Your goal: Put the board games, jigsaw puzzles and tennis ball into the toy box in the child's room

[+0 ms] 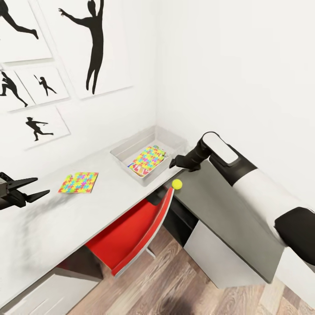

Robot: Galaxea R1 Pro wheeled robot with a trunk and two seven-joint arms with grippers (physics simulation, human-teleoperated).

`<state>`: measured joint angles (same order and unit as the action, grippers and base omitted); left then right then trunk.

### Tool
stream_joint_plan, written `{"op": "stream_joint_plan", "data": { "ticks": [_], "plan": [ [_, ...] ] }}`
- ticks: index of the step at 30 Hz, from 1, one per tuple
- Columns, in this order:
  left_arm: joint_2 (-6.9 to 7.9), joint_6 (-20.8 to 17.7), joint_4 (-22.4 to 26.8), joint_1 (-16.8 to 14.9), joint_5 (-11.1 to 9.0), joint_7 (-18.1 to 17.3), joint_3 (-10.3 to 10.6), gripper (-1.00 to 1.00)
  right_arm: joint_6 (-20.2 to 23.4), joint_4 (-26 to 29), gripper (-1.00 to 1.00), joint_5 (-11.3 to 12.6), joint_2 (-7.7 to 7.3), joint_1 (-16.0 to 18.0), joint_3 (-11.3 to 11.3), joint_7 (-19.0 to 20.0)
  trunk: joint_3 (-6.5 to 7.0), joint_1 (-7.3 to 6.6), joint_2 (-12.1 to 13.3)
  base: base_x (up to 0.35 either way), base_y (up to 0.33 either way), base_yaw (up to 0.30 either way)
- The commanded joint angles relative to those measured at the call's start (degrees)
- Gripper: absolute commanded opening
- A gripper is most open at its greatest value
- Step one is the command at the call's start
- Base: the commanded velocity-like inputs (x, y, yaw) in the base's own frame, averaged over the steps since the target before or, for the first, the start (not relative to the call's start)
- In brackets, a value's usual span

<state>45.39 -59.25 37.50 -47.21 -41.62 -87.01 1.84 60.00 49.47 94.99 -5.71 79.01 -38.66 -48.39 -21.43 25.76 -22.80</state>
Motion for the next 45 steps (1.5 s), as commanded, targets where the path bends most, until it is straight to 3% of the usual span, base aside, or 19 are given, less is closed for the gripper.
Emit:
{"op": "stream_joint_plan", "data": {
  "ticks": [1,13,38,45],
  "plan": [
    [0.05,-0.61,-0.05,-0.08,-0.04,-0.35,0.19,1.00,0.00,-0.27,1.00,0.54,-0.19,0.09,-0.68,-0.52,-0.11,0.03,-0.12,-0.082,0.000,0.000],
    [0.05,-0.61,-0.04,-0.08,-0.04,-2.25,0.18,1.00,0.00,-2.85,1.00,0.56,-1.03,0.01,-3.32,-0.14,-0.11,0.03,-0.12,-0.019,0.000,0.000],
    [0.05,-0.49,0.03,-0.08,0.13,-2.99,0.17,1.00,0.00,-5.24,1.00,0.07,-1.19,-0.68,-3.32,0.10,-0.11,0.03,-0.12,0.000,0.000,0.000],
    [0.12,-0.49,0.03,-0.08,0.17,-2.99,0.13,1.00,0.00,-5.33,1.00,-0.30,-2.79,-0.77,-3.08,0.90,-0.11,0.03,-0.12,0.000,0.000,0.000]
  ]
}}
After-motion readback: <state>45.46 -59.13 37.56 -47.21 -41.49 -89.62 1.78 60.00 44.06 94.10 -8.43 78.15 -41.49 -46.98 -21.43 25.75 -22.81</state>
